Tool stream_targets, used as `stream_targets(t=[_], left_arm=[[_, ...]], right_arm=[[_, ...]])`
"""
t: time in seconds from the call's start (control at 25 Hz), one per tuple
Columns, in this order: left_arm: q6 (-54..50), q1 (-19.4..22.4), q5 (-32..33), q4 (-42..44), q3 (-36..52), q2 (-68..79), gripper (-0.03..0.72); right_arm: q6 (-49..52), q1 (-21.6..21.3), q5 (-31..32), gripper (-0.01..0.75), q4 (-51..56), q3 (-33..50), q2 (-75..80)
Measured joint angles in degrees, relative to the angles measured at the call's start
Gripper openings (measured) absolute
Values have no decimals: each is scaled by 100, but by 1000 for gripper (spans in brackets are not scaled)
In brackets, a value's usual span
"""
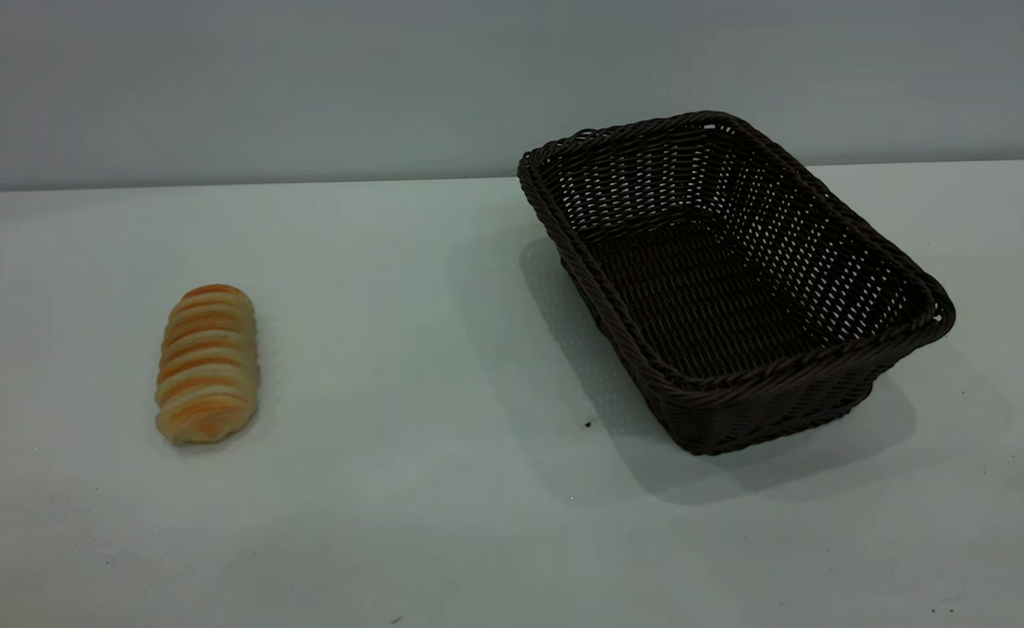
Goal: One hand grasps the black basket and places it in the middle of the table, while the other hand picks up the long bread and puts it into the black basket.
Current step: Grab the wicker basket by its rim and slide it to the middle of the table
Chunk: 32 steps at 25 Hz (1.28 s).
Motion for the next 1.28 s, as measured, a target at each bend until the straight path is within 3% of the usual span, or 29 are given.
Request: stream_targets(t=[0.36,0.72,0.92,1.08,1.28], left_arm=[[17,0,-25,0,-6,0,454],[57,0,-1043,-184,-167,818,454],[63,0,-1720,-211,-167,2000,464],[69,0,-2121,-234,-167,2815,531],[59,0,-2334,-284,-167,3354,582]], right_arm=[[0,0,0,566,0,0,0],[-852,44,-242,566,838,-125,509],[-1615,44,-593,566,1975,-163,1860],[-2737,44,-849,566,2725,-168,3188],[-3391,44,-1037,566,3488,-514,4772]])
